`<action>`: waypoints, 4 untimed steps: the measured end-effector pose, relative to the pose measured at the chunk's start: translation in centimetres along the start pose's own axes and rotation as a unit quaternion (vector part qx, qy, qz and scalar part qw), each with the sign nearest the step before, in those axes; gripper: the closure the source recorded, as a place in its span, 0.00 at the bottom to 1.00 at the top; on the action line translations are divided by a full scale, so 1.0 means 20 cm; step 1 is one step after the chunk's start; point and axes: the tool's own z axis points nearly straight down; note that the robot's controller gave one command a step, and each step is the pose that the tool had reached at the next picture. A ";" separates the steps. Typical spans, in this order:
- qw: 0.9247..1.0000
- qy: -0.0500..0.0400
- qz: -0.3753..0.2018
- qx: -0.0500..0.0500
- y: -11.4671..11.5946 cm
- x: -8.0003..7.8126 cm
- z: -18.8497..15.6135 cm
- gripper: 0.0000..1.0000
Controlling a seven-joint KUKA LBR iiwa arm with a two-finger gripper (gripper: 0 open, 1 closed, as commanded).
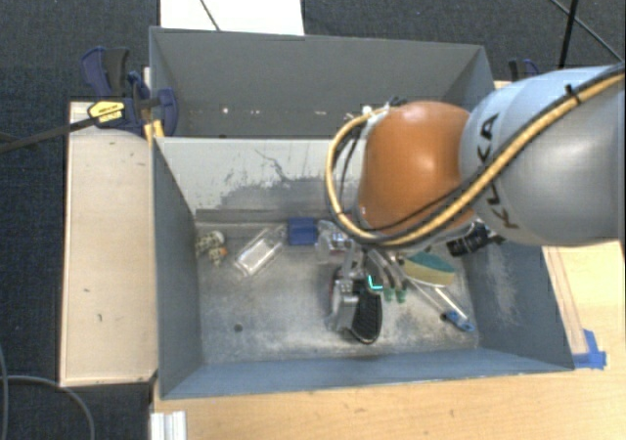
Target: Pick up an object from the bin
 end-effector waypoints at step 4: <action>0.894 -0.005 -0.447 0.001 -0.30 -0.15 0.53 0.00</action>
Offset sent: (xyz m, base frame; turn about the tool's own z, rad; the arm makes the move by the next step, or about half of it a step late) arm 0.0175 -0.0494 -0.0944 -0.1598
